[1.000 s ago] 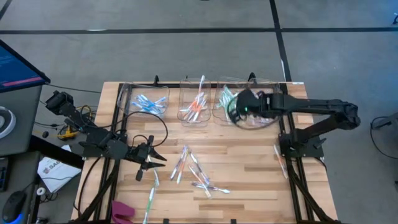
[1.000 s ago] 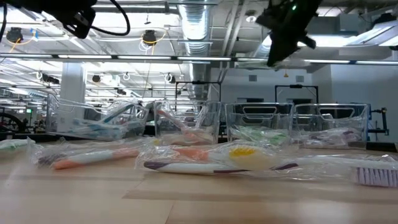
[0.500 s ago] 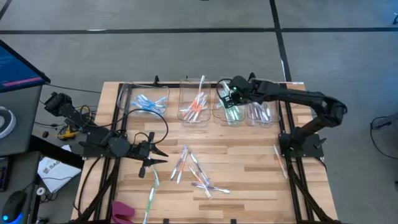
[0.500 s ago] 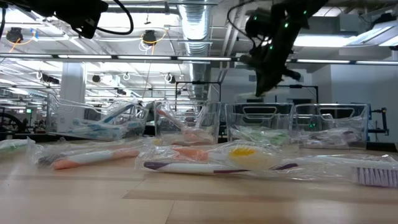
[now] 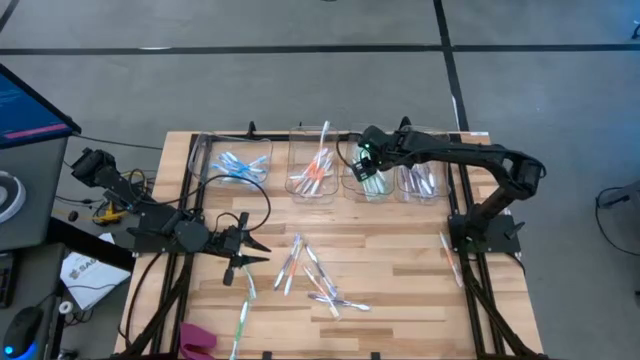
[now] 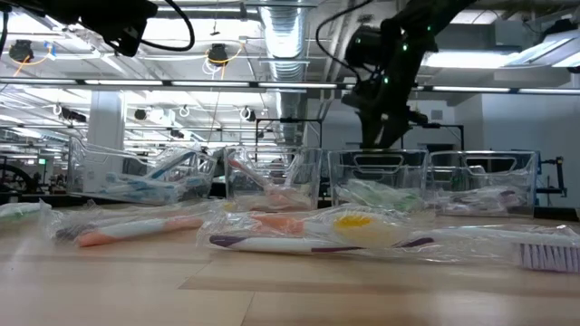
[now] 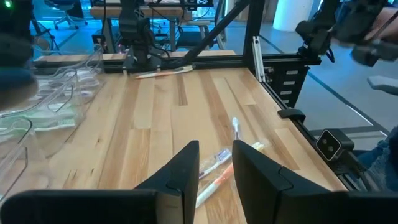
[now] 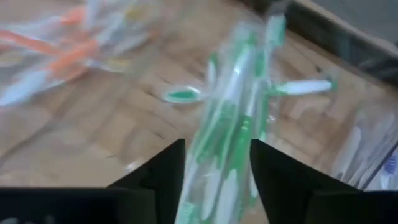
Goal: Pick & Place Toothbrushes
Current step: Put the violet toothbrush into the right transparent bin
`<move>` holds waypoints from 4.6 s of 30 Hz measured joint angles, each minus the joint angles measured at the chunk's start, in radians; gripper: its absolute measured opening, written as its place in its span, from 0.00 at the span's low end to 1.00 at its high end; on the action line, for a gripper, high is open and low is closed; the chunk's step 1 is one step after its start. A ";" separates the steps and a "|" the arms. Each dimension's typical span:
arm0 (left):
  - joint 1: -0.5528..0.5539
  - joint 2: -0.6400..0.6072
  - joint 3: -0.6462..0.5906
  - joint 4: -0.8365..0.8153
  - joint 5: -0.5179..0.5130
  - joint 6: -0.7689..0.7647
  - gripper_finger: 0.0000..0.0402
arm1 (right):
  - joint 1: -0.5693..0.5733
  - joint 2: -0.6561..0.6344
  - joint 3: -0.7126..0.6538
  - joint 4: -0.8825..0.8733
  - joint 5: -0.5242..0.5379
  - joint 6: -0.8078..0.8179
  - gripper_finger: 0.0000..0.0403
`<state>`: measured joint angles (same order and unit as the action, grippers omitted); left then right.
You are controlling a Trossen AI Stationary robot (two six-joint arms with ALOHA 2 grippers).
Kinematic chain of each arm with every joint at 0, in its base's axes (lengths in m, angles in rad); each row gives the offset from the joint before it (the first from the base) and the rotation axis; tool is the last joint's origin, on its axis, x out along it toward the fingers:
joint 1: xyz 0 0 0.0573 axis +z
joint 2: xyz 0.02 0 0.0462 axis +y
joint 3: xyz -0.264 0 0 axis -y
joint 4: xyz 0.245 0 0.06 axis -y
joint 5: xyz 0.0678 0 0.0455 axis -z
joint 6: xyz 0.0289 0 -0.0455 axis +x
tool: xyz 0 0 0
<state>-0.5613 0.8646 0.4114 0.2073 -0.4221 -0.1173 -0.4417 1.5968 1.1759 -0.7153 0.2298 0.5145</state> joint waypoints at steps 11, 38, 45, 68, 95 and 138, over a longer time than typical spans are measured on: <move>0.021 0.000 0.000 0.049 -0.001 0.006 0.22 | 0.151 -0.220 0.073 -0.026 -0.021 -0.205 0.58; 0.340 0.187 0.000 0.117 0.187 0.135 0.22 | 0.611 -0.742 -0.201 -0.010 0.032 -0.463 0.54; 0.378 0.311 0.000 0.197 0.201 0.119 0.22 | 0.716 -0.927 -0.487 0.303 -0.005 -0.590 0.52; 0.168 0.506 0.000 0.236 0.170 -0.119 0.55 | 0.979 -1.034 -0.641 0.511 -0.023 -0.522 0.49; 0.115 0.723 0.002 0.179 0.090 -0.529 0.46 | 1.025 -0.696 -0.640 0.784 -0.023 -0.595 0.48; 0.151 0.562 -0.004 0.086 -0.148 -0.478 0.03 | 1.014 -0.630 -0.640 0.888 -0.012 -0.551 0.45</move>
<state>-0.4102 1.4271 0.4076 0.2932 -0.5701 -0.5954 0.5725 0.9665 0.5354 0.1726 0.2182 -0.0369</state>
